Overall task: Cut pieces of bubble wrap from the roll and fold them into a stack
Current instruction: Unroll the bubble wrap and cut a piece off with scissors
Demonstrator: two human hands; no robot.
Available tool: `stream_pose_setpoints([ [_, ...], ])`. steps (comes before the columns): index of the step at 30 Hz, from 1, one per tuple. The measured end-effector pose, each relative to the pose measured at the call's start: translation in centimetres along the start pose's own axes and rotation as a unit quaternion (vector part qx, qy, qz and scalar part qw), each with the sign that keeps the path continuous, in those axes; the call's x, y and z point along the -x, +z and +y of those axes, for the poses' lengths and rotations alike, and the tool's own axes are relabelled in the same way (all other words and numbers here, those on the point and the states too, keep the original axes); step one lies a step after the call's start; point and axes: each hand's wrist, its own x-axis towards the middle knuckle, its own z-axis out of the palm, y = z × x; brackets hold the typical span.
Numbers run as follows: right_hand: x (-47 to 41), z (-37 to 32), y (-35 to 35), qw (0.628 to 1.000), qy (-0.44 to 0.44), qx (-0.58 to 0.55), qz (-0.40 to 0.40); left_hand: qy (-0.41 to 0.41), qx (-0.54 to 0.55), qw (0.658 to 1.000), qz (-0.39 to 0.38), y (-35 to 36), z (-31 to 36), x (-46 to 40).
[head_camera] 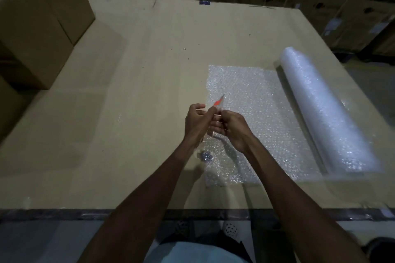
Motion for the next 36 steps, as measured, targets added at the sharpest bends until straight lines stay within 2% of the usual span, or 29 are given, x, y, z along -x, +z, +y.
stream_pose_setpoints([
  [4,0.8,0.4,-0.7,0.999,0.033,-0.017,0.037,0.040,0.027,0.997,-0.053,2.1,-1.1,1.3],
  [6,1.2,0.5,-1.1,0.999,0.038,-0.005,0.039,0.060,0.015,0.997,-0.050,3.0,-1.7,2.1],
  [9,1.6,0.4,-2.6,0.998,0.044,-0.036,0.024,0.129,0.009,0.990,-0.051,3.6,-1.7,4.2],
  [12,2.0,0.3,-4.6,0.997,0.053,-0.047,0.030,0.212,-0.059,0.972,-0.087,4.4,-2.4,6.2],
  [17,4.2,1.2,-7.8,0.997,0.035,-0.068,0.029,0.224,-0.007,0.968,-0.111,5.3,-3.3,9.7],
  [20,6.3,1.8,-9.9,0.996,0.032,-0.077,0.025,0.224,-0.085,0.962,-0.134,5.0,-4.5,11.6],
  [22,7.5,2.4,-11.5,0.997,0.031,-0.066,0.020,0.249,-0.195,0.937,-0.148,4.9,-5.4,12.9],
  [24,8.4,3.1,-12.3,0.998,0.024,-0.048,0.025,0.284,-0.297,0.898,-0.155,4.5,-5.9,13.7],
  [26,9.5,3.9,-13.0,0.999,0.012,-0.021,0.040,0.304,-0.363,0.867,-0.154,4.3,-6.2,14.2],
  [30,12.1,5.3,-14.4,0.998,0.011,-0.046,0.046,0.293,-0.423,0.845,-0.143,3.5,-6.5,14.3],
  [36,17.7,6.5,-14.1,0.998,0.024,-0.022,0.050,0.288,-0.528,0.776,-0.189,2.3,-7.4,13.0],
])
